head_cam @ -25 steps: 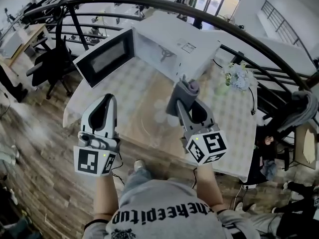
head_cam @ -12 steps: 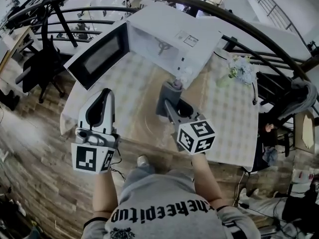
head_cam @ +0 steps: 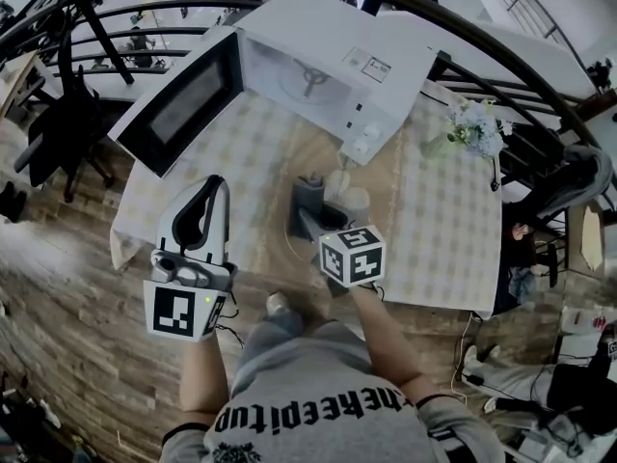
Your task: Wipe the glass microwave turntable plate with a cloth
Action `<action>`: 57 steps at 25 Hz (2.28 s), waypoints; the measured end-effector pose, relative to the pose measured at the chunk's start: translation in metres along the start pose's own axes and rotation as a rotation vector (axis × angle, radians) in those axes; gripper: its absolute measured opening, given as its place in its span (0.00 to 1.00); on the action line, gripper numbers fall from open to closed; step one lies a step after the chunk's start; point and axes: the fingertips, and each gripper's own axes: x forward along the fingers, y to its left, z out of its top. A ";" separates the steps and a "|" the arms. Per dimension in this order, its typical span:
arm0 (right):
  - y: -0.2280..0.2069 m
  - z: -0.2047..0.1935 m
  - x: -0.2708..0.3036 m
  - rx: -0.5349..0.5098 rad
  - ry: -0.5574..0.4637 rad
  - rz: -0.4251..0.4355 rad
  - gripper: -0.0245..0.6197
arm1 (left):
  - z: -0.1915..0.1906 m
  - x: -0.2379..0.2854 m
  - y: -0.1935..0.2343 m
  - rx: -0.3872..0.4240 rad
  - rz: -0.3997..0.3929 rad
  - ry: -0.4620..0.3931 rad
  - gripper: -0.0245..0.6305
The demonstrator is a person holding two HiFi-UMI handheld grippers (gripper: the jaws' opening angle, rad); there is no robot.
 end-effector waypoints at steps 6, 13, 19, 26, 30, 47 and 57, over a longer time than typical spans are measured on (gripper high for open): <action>0.001 -0.028 0.043 0.049 0.130 -0.030 0.22 | -0.012 0.002 0.003 -0.025 -0.026 0.007 0.07; 0.002 -0.054 0.088 0.011 0.281 -0.079 0.22 | -0.032 -0.004 0.017 -0.017 0.004 0.065 0.07; 0.004 -0.061 0.108 -0.090 0.324 -0.085 0.22 | -0.036 -0.002 0.025 -0.026 0.019 0.071 0.07; -0.040 -0.062 0.097 -0.050 0.315 -0.144 0.22 | -0.040 0.005 0.020 -0.033 0.002 0.074 0.07; -0.078 -0.062 0.080 0.003 0.305 -0.212 0.21 | -0.041 0.009 0.016 -0.035 -0.006 0.075 0.07; -0.164 -0.072 0.026 0.123 0.269 -0.370 0.21 | -0.039 0.024 0.000 -0.053 -0.040 0.056 0.07; -0.030 -0.072 0.044 0.079 0.244 -0.095 0.21 | -0.041 0.021 0.003 -0.047 -0.022 0.067 0.07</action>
